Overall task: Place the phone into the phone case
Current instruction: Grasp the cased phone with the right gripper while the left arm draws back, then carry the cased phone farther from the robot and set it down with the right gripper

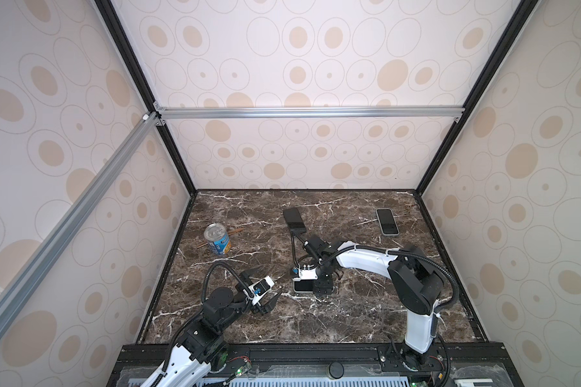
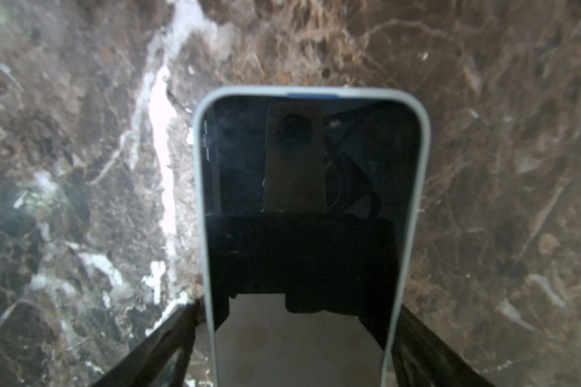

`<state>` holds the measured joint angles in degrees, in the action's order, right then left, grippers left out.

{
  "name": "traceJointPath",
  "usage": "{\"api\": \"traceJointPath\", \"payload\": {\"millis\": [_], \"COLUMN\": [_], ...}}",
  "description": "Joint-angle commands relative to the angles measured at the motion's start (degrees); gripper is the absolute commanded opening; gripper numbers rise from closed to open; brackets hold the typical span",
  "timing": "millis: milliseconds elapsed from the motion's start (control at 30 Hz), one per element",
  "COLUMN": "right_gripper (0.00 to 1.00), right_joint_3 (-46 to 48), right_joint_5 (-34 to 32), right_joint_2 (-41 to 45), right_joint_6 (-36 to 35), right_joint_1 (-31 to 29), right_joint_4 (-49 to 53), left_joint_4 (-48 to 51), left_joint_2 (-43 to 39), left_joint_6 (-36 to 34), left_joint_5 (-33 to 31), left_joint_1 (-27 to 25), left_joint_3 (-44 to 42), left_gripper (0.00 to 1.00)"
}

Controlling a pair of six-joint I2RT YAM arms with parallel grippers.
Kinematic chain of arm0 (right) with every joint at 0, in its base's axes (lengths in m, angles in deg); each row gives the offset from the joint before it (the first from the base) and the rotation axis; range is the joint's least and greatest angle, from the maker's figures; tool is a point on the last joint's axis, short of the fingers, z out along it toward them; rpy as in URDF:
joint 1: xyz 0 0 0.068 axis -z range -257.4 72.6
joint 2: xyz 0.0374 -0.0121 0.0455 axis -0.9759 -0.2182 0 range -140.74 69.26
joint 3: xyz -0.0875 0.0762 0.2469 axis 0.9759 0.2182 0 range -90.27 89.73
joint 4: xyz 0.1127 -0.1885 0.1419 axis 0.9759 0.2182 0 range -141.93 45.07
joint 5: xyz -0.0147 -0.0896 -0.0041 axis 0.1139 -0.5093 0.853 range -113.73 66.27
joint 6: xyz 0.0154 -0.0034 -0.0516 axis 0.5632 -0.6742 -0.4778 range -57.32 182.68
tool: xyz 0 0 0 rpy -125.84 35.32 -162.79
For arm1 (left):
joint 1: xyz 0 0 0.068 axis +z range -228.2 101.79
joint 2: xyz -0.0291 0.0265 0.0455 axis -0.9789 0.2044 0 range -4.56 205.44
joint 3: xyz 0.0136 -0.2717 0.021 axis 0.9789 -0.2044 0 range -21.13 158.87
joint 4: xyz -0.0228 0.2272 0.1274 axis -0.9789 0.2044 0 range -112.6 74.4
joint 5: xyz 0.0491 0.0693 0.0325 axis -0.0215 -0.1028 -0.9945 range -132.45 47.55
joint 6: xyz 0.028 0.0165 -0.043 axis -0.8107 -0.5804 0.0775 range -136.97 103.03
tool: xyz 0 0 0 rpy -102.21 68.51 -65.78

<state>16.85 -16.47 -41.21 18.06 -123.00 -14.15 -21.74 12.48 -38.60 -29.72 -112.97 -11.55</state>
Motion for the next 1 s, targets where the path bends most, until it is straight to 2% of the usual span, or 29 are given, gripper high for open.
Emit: {"api": "traceJointPath", "payload": {"millis": [0, 133, 300, 433, 600, 767, 967], "right_gripper": [0.85, 0.77, 0.76, 0.74, 0.7, 0.69, 0.71], "right_joint_3": [-0.93, -1.58, -5.46, -8.27, -10.64, -20.8, -36.43], "right_joint_5": [-1.72, -4.2, -11.85, -12.85, -12.22, -10.66, -11.02], "right_joint_2": [-2.4, -2.99, -4.66, -5.62, -6.58, -13.45, -23.36], "right_joint_6": [1.32, 5.03, 14.11, 21.93, 35.21, 44.39, 52.13], "right_joint_1": [0.54, 1.78, 5.02, 10.14, 18.66, 23.93, 25.65], "right_joint_4": [2.83, 2.34, 3.99, 5.53, 4.05, 10.0, 16.75], "left_joint_4": [-1.21, -1.39, -1.57, -1.79, -2.01, -2.22, -1.84], "left_joint_2": [-0.43, -0.18, -0.09, 0.18, 1.02, 2.61, 3.35], "left_joint_6": [0.36, 0.47, 0.31, 0.27, 0.36, 0.42, 1.14], "left_joint_5": [0.56, 0.42, 0.08, -0.09, -0.33, -0.77, -0.99], "left_joint_1": [0.11, 0.05, 0.05, 0.05, 0.08, 0.11, 0.12], "left_joint_3": [-0.09, -0.09, -0.24, -0.18, -0.09, 0.43, 0.96], "left_gripper": [0.99, 0.99, 0.99, 0.99, 0.99, 0.99, 0.99]}}
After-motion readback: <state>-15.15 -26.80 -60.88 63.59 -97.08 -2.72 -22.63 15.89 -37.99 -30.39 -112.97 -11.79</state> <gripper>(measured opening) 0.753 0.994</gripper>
